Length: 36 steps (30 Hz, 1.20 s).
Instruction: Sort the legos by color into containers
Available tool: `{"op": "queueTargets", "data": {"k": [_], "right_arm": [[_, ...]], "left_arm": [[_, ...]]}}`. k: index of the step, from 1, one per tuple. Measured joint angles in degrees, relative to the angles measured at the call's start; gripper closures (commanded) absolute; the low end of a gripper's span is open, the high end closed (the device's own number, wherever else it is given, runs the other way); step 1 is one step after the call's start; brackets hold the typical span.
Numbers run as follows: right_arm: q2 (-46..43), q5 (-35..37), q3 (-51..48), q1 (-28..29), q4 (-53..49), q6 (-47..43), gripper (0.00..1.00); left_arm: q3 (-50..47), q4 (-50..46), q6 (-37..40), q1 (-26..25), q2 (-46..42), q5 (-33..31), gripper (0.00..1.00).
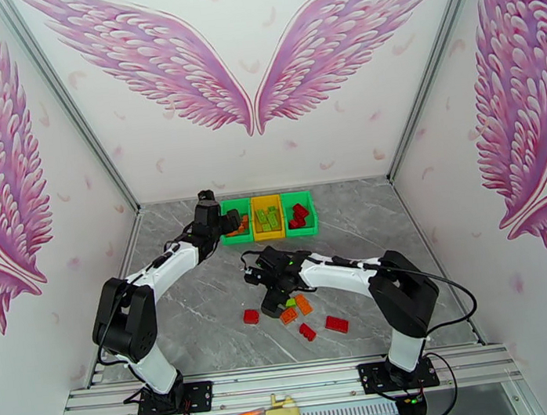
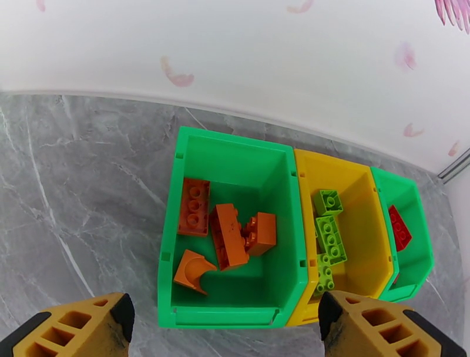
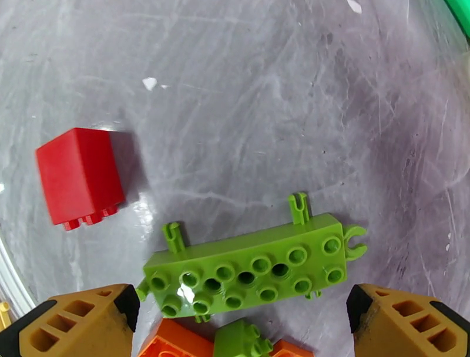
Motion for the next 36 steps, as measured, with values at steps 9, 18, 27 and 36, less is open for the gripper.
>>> {"op": "queueTargets", "data": {"k": [9, 18, 27, 36], "right_arm": [[1.2, 3.0, 2.1, -2.6, 0.7, 0.0, 0.01], [0.4, 4.9, 0.9, -9.9, 3.0, 8.0, 0.01], [-4.5, 9.1, -4.2, -6.4, 12.4, 33.6, 0.05], [2.7, 18.2, -0.1, 0.6, 10.4, 49.7, 0.14]], "left_arm": [[-0.6, 0.0, 0.2, 0.3, -0.3, 0.0, 0.13], [-1.8, 0.0, 0.2, 0.7, -1.4, 0.0, 0.13], [-3.5, 0.2, 0.3, 1.1, -1.9, 0.0, 0.12], [-4.0, 0.4, 0.6, 1.4, -3.2, -0.4, 0.12]]}}
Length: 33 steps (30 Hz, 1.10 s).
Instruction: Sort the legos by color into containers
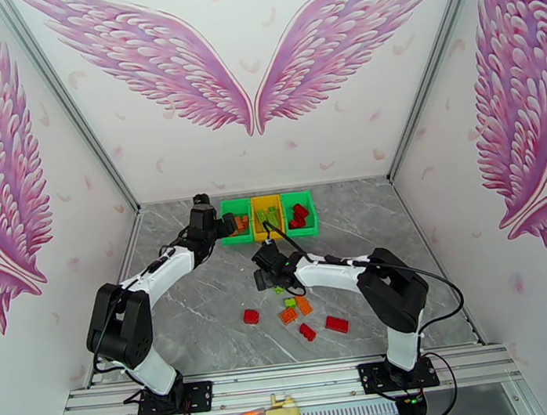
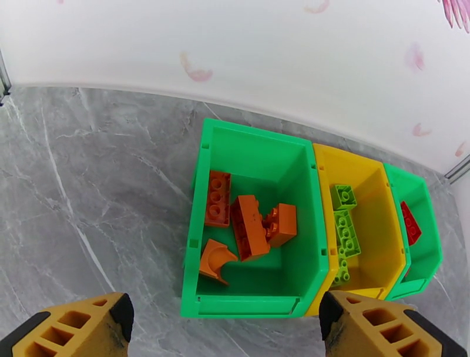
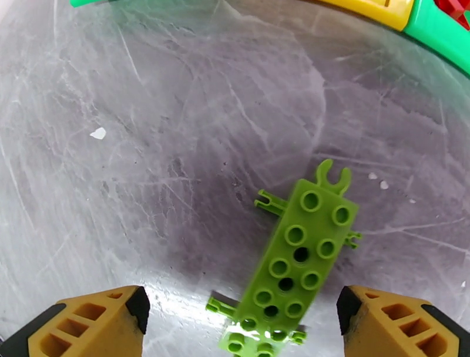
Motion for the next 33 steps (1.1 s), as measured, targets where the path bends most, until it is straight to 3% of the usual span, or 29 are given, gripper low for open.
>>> {"op": "queueTargets", "data": {"k": [8, 15, 22, 33], "right_arm": [[2.2, 2.3, 0.3, 0.2, -0.8, 3.7, 0.24], [3.1, 2.3, 0.4, 0.2, -0.8, 5.0, 0.5], [3.1, 2.3, 0.5, 0.2, -0.8, 5.6, 0.65], [1.5, 2.3, 0.8, 0.1, -0.2, 2.7, 0.7]], "left_arm": [[-0.8, 0.1, 0.0, 0.3, -0.4, -0.3, 0.12], [-1.5, 0.0, 0.1, 0.3, -0.7, -0.3, 0.12], [-1.6, 0.2, 0.4, 0.3, -0.9, -0.3, 0.12], [-5.0, 0.4, 1.0, 0.1, -3.9, -0.2, 0.12]]}}
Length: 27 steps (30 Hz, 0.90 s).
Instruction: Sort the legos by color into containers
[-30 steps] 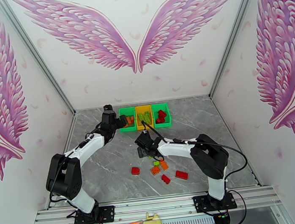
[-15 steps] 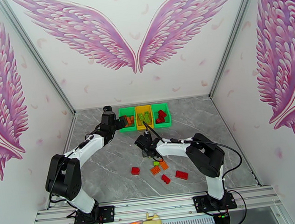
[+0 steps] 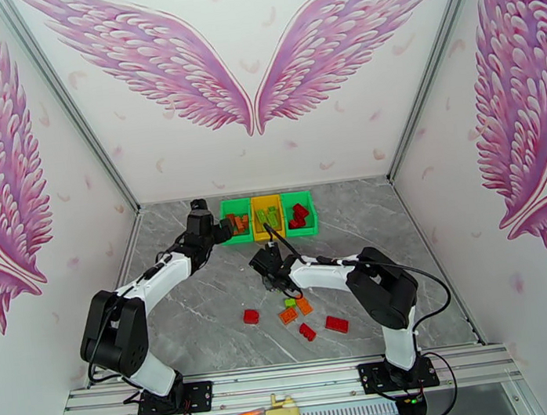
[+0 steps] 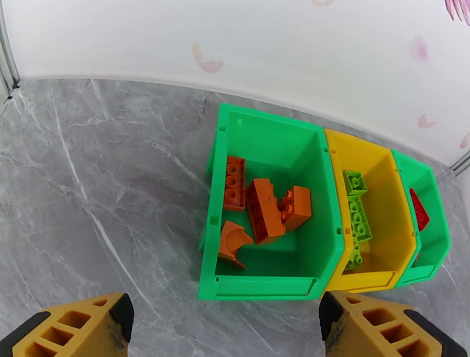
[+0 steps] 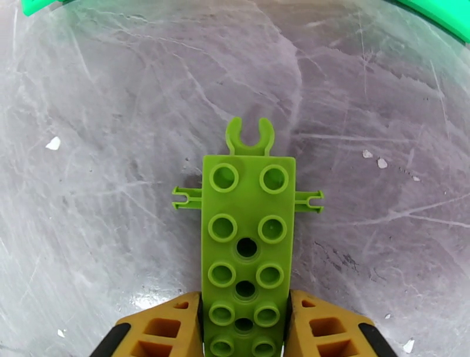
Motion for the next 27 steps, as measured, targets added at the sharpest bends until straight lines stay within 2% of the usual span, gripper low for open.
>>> {"op": "queueTargets", "data": {"k": [7, 13, 20, 27], "right_arm": [[-4.8, -0.3, 0.2, -2.6, 3.6, -6.1, 0.7], [-3.8, -0.8, 5.7, -7.5, 6.0, -12.4, 0.69], [2.9, -1.7, 18.1, -13.4, 9.4, -17.4, 0.69], [13.7, -3.1, 30.9, -17.1, 10.0, -21.6, 0.68]], "left_arm": [[-6.6, -0.2, 0.2, -2.3, -8.6, -0.3, 0.12], [-12.9, 0.1, -0.2, -6.1, -13.9, -2.1, 0.11], [-18.4, 0.2, -3.6, -10.2, -15.8, -2.7, 0.11], [-20.4, -0.5, -8.6, -15.6, -17.7, -4.0, 0.1]]}}
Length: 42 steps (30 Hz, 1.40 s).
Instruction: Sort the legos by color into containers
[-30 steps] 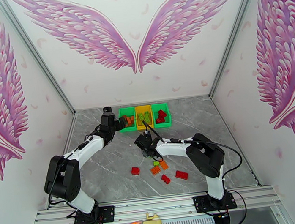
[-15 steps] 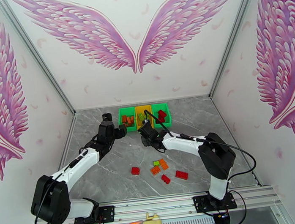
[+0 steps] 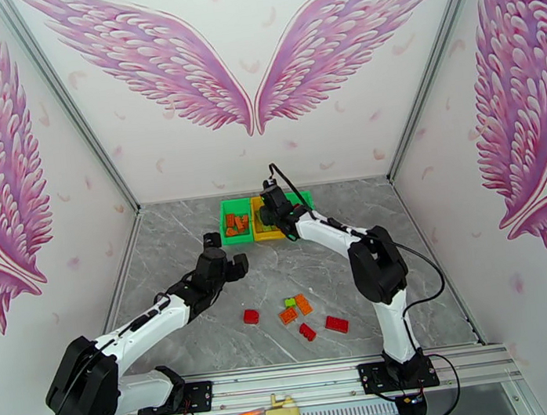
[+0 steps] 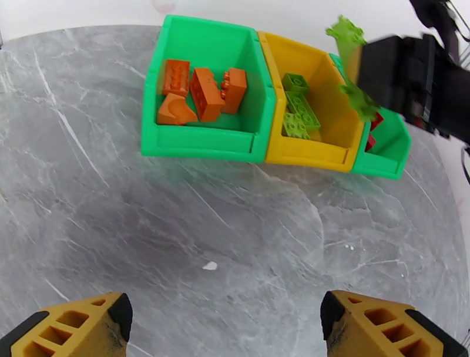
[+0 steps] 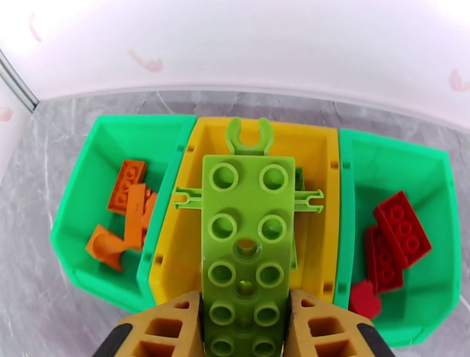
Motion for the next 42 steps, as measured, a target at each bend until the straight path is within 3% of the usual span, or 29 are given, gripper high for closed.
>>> {"op": "queueTargets", "data": {"k": [8, 12, 19, 27, 33, 38, 42], "right_arm": [[11.3, -1.4, 14.4, -1.6, -3.5, -1.8, 0.64], [12.1, -2.4, 16.1, -1.8, -5.1, -1.7, 0.49], [11.5, -4.1, 15.8, -1.9, -6.1, -1.9, 0.36], [-3.5, -8.7, -1.8, -1.9, -2.3, -5.6, 0.13], [-18.0, -11.4, -17.1, -1.9, 6.1, -10.6, 0.01], [-23.9, -14.6, -25.0, -1.9, 10.5, -14.4, 0.0], [-25.8, -16.0, -29.6, -1.9, 13.4, -15.8, 0.0]], "left_arm": [[-0.1, -0.1, -1.9, -1.7, 0.0, -0.2, 0.07], [-0.1, -0.2, -1.8, -1.7, 0.3, -0.2, 0.06], [-0.1, -0.7, -1.8, -2.3, 0.3, -0.3, 0.06], [0.1, -8.9, -2.6, -4.8, -2.6, -1.2, 0.05], [0.6, -17.7, -6.7, -11.2, -5.4, -1.6, 0.05], [1.4, -25.3, -11.9, -18.0, -5.4, -1.6, 0.05], [3.8, -31.3, -15.0, -20.5, -3.7, -1.2, 0.05]]}}
